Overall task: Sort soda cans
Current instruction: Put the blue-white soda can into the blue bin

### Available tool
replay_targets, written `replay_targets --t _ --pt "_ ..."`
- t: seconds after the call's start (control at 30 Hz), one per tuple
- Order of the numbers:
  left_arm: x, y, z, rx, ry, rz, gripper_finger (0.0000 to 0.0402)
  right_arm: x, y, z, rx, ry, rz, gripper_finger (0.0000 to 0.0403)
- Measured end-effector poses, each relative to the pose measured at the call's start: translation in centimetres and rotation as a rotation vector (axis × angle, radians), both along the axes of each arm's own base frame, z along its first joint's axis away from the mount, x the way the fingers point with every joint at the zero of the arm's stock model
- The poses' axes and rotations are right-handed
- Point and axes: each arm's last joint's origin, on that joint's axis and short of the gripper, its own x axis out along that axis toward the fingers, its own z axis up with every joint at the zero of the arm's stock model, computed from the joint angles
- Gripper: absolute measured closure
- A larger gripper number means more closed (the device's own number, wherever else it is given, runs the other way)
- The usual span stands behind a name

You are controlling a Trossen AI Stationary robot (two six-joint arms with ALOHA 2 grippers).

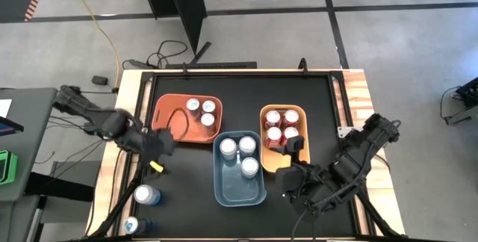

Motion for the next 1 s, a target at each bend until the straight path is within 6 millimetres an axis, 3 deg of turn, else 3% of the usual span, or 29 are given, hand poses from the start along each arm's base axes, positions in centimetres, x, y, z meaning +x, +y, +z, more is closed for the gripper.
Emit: replay_targets --t 0.4,0.77,1.0 --pt "-0.3 -8.0 -1.0 0.069 0.508 0.121 0.0065 0.4 0.1 -1.0 -0.051 0.039 0.029 0.0031" --pt "-1.8 -11.0 -2.5 0.120 0.605 0.191 0.0026 0.7 0.3 -2.9 -0.089 0.081 0.028 0.0031" --pt "-3.1 -12.3 -2.5 0.102 0.551 0.253 0.0003 0.8 0.4 -3.7 -0.109 0.105 0.028 0.0031"
